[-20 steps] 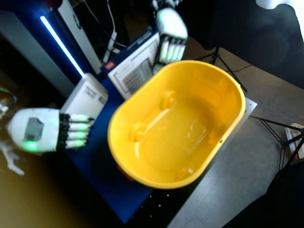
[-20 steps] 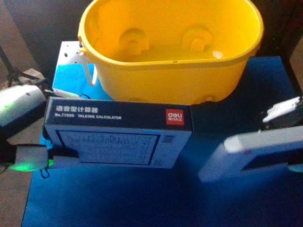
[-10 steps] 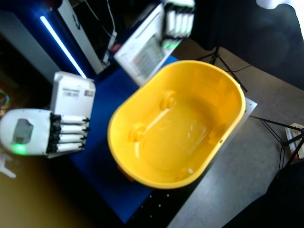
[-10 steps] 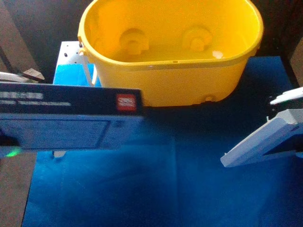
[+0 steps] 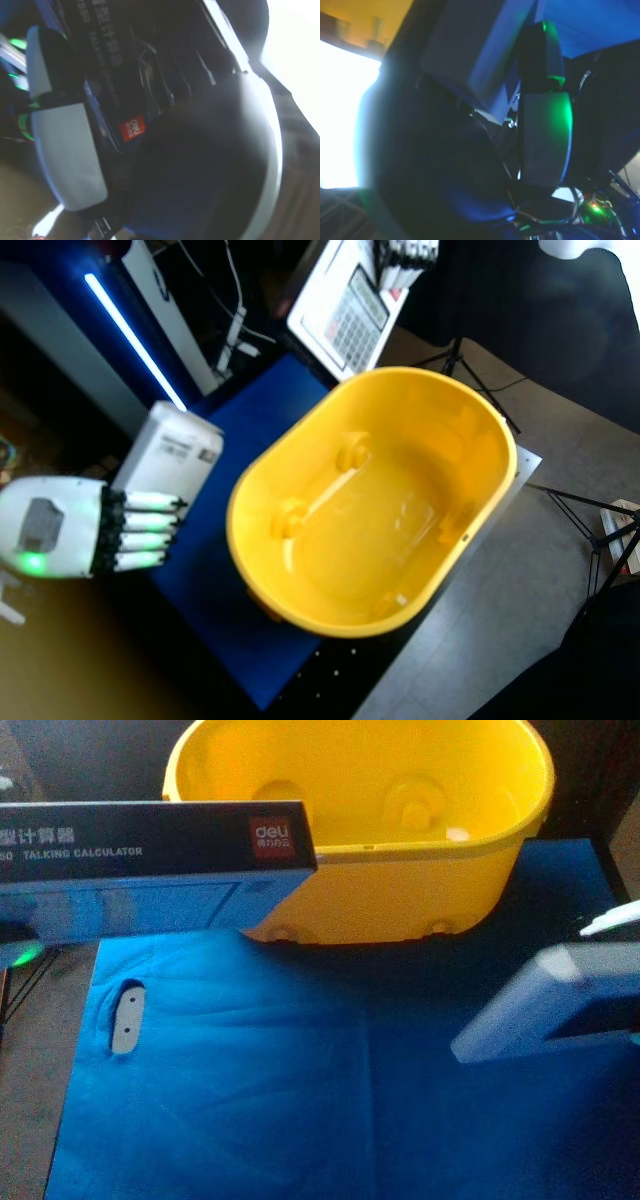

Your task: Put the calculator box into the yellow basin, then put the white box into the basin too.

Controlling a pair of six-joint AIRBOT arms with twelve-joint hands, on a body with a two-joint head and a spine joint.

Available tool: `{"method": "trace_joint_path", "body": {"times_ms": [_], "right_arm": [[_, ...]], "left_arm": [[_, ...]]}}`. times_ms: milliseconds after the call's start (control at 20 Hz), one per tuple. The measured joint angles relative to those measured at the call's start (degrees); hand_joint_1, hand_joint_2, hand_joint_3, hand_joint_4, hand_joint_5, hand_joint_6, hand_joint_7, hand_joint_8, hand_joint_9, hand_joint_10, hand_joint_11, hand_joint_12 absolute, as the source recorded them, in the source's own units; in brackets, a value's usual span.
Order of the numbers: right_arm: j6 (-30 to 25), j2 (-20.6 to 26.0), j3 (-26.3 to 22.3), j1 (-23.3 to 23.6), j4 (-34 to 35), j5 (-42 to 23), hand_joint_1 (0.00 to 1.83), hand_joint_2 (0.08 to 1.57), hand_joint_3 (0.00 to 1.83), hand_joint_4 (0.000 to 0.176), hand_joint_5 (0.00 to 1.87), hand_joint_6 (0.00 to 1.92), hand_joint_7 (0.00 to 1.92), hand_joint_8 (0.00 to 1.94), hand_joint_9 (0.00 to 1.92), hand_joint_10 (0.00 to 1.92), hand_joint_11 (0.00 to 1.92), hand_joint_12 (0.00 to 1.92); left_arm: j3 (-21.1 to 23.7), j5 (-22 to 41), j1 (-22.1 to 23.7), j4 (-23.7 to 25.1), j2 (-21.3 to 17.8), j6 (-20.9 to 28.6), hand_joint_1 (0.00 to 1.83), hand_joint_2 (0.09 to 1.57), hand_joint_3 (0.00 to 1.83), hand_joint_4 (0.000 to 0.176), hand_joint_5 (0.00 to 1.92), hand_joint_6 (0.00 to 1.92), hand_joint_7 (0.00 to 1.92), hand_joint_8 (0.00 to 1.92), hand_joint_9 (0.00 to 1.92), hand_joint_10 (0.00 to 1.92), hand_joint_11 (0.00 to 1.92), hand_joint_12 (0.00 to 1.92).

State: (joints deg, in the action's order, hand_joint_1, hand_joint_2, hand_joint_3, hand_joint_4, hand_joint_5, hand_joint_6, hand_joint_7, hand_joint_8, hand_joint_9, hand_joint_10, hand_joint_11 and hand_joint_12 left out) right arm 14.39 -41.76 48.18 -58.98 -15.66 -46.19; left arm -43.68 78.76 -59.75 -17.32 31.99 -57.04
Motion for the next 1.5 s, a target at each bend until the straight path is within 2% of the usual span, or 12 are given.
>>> {"method": "trace_joint_path", "body": {"times_ms": [200,250,400,500,550,700,800,1000,1100,1200,1400,1500], "right_arm": [[0.0,-0.8,1.1,0.0,0.5,0.3,1.36,1.22,0.00,0.000,0.77,1.00,0.70,1.47,0.77,1.61,0.88,1.72],[0.0,-1.0,1.1,0.0,0.4,0.4,1.35,1.25,0.00,0.000,0.74,1.02,0.67,1.53,0.72,1.69,0.86,1.80],[0.0,-1.3,1.3,0.0,0.0,0.4,1.35,1.24,0.00,0.000,0.74,1.03,0.68,1.52,0.74,1.65,0.87,1.77],[0.0,-1.4,1.5,0.0,0.3,0.4,1.48,1.26,0.00,0.000,0.61,1.24,0.58,1.48,0.69,1.55,0.56,1.88],[0.0,-1.5,1.6,0.0,0.2,0.5,1.48,1.24,0.00,0.000,0.62,1.30,0.64,1.36,0.75,1.46,0.59,1.84],[0.0,-2.0,2.1,0.1,0.7,0.3,1.48,1.24,0.00,0.000,0.63,1.22,0.63,1.43,0.71,1.51,0.57,1.85],[0.0,-2.4,2.4,0.2,0.7,0.2,1.48,1.25,0.00,0.000,0.64,1.19,0.60,1.47,0.69,1.56,0.57,1.87],[0.1,-2.7,2.5,0.3,0.8,0.2,1.34,1.26,0.00,0.000,0.71,1.05,0.62,1.59,0.72,1.71,0.85,1.83],[0.1,-2.7,2.5,0.2,0.8,0.5,1.34,1.28,0.00,0.000,0.68,1.04,0.60,1.63,0.67,1.77,0.90,1.84],[0.1,-2.6,2.5,0.3,0.9,0.5,1.34,1.26,0.00,0.000,0.71,1.02,0.64,1.57,0.70,1.73,0.92,1.82],[0.1,-2.7,2.5,1.0,0.8,0.8,1.35,1.25,0.00,0.000,0.70,1.03,0.65,1.56,0.74,1.68,0.92,1.74],[0.1,-2.7,2.6,1.1,1.0,0.5,1.49,1.26,0.00,0.000,0.61,1.14,0.58,1.53,0.65,1.59,0.55,1.89]], "left_arm": [[-0.5,6.5,1.4,-0.1,0.8,-0.5,1.62,1.19,0.00,0.000,0.03,0.82,0.63,1.55,0.62,1.39,0.76,1.64],[-1.0,7.2,2.7,-0.2,1.7,-0.7,1.75,1.14,0.00,0.000,0.00,0.79,0.24,1.13,0.60,1.43,0.75,1.68],[-2.0,7.0,6.1,1.0,3.1,-1.4,1.62,1.20,0.00,0.000,0.10,1.02,0.45,1.49,0.68,1.48,0.82,1.65],[-2.0,6.3,6.1,1.3,3.1,-1.3,1.76,1.13,0.00,0.000,0.05,0.64,0.24,0.84,0.59,1.43,0.78,1.64],[-2.0,5.9,6.1,1.0,3.3,-1.3,1.76,1.12,0.00,0.000,0.04,0.69,0.24,0.85,0.62,1.40,0.79,1.64],[-2.7,6.1,6.6,1.2,4.1,-1.7,1.58,1.25,0.00,0.000,0.17,1.33,0.40,1.58,0.64,1.53,0.76,1.79],[-2.9,7.1,6.6,1.3,4.2,-2.5,1.76,1.13,0.00,0.000,0.02,0.70,0.22,1.03,0.63,1.39,0.76,1.70],[-3.7,9.2,8.9,0.5,4.7,-2.9,1.62,1.21,0.00,0.000,0.15,1.24,0.44,1.51,0.70,1.45,0.75,1.77],[-3.7,9.7,8.9,0.1,4.7,-2.8,1.62,1.22,0.00,0.000,0.12,1.02,0.57,1.62,0.59,1.42,0.70,1.77],[-3.7,9.9,8.9,0.2,4.7,-2.8,1.73,1.16,0.00,0.000,0.01,0.86,0.21,1.31,0.61,1.43,0.76,1.72],[-7.0,9.8,12.4,-1.2,6.8,-2.9,1.76,1.14,0.01,0.000,0.17,0.44,0.22,0.51,0.56,1.44,0.75,1.66],[-10.4,4.3,19.2,-1.5,9.7,-3.1,1.76,1.16,0.00,0.000,0.21,0.34,0.19,0.39,0.49,1.53,0.73,1.67]]}}
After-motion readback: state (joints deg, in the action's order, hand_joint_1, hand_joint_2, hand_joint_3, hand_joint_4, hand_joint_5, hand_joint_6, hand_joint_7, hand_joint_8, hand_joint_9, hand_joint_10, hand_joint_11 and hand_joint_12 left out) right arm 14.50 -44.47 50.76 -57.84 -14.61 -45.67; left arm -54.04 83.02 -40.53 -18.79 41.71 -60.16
